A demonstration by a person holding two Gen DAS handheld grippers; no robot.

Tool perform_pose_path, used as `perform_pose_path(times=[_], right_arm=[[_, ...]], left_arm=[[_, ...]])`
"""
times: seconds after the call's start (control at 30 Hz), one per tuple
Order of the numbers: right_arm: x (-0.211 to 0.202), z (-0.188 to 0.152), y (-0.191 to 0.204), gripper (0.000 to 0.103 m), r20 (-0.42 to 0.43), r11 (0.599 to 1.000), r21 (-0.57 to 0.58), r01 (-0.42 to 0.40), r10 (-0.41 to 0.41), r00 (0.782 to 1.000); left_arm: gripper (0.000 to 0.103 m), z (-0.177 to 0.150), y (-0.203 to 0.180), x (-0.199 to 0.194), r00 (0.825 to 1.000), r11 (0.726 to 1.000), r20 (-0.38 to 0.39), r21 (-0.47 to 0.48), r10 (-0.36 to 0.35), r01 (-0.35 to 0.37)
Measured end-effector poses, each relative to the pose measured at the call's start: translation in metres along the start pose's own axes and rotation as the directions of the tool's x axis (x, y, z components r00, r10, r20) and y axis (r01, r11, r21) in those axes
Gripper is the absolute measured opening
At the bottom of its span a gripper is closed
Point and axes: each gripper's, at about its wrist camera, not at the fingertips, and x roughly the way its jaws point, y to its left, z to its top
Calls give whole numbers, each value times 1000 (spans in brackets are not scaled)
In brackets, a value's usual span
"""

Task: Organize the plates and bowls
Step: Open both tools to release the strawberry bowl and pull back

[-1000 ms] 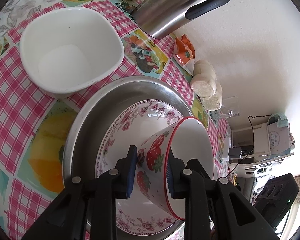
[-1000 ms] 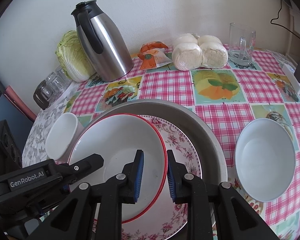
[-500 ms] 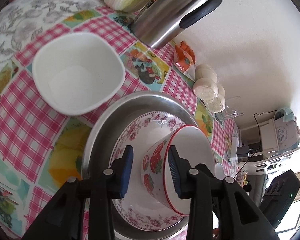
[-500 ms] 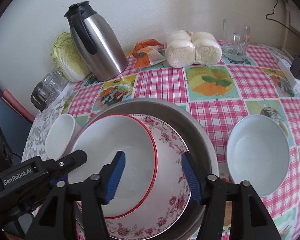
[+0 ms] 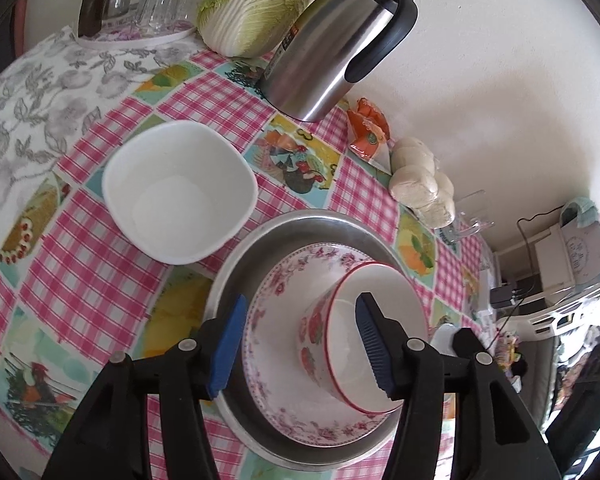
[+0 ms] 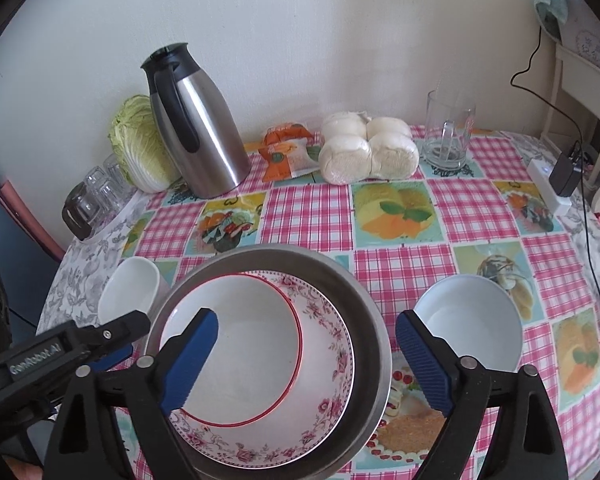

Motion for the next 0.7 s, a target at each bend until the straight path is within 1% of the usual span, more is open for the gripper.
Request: perform_pose_path(times=[0.03, 0.07, 0.1, 0.2, 0.33, 0.37, 0.4, 0.43, 0.5, 0.6, 0.7], right_arm=[[-3, 1, 0, 97, 8, 1000, -1, 2, -2, 1000], [-6, 2, 1, 99, 16, 1000, -3, 4, -4, 1000], [-9, 2, 1, 100, 24, 1000, -4, 5, -5, 1000], [-14, 3, 1, 101, 34, 1000, -5, 5, -5, 999], [-17, 4, 2, 101, 38, 1000, -7, 5, -5, 999], [-18, 5, 2, 101, 39, 1000, -6, 7, -7, 999], [-19, 4, 2, 102, 40, 1000, -4, 9, -9, 999], [-19, 4, 3, 102, 41, 1000, -3, 9, -9, 999], [-19, 4, 2, 103, 41, 1000, -3, 9, -8, 999], [-20, 4, 2, 103, 47, 1000, -8, 10, -9, 999], [-22, 4, 3, 103, 51, 1000, -13, 13, -13, 999]], left_arm=[[68, 0, -1, -1, 1000, 1000, 1, 10, 14, -14], [72, 0, -2, -1, 1000, 1000, 2, 19, 25, -25], [74, 0, -3, -2, 999, 999, 4, 29, 35, -35], [74, 0, -6, -5, 998, 996, 15, 57, 62, -62], [76, 1, -13, -11, 992, 986, 47, 110, 121, -126], [78, 0, -15, -13, 989, 982, 54, 124, 138, -144], [84, 0, -17, -14, 986, 976, 63, 141, 156, -163], [85, 0, -19, -15, 982, 970, 72, 158, 173, -182], [86, 0, -22, -17, 977, 962, 84, 181, 194, -207], [86, 0, -23, -19, 971, 954, 100, 189, 216, -231], [86, 0, -26, -21, 957, 936, 128, 209, 260, -282]])
